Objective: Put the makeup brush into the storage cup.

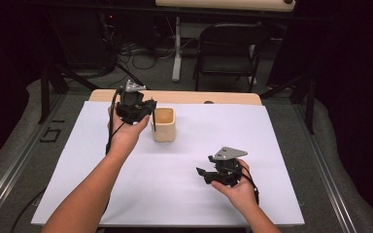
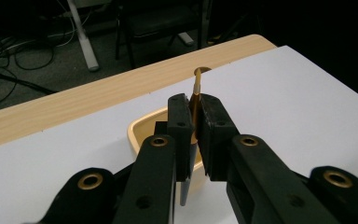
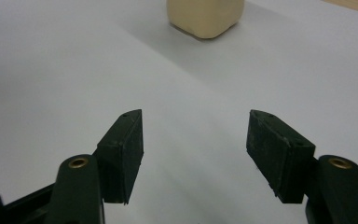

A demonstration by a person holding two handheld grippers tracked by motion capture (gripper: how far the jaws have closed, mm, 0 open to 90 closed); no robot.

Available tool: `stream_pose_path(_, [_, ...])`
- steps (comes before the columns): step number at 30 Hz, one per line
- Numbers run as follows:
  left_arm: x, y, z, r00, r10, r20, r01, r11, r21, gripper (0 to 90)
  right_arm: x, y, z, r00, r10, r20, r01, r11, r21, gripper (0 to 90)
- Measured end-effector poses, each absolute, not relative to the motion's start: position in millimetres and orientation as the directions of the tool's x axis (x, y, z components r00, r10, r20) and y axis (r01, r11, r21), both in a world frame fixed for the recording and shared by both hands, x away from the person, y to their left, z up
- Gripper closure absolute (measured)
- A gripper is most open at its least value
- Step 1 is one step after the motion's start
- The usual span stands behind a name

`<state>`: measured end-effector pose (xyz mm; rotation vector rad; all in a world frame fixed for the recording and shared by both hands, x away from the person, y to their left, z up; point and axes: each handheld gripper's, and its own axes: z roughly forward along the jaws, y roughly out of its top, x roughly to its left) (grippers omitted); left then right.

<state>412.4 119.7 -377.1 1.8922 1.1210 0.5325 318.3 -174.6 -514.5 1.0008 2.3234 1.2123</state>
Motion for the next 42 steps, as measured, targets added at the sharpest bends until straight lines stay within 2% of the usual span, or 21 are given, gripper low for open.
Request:
stream_pose_path(18, [424.4,113.2,-362.1,0.486,0.873,-0.038,0.484,-0.233,0.843,83.9,315.7,-177.4,-515.0,-0.693,0.721,0.024,0.430,0.386,0.816,36.3])
stream_pose_path(42, [440.3,105.4,-371.8,0.469,0.883,-0.022,0.500,-0.245,0.831,83.9,314.8,-178.0,-516.2,-0.696,0.718,0.019,0.428,0.393,0.814,36.3])
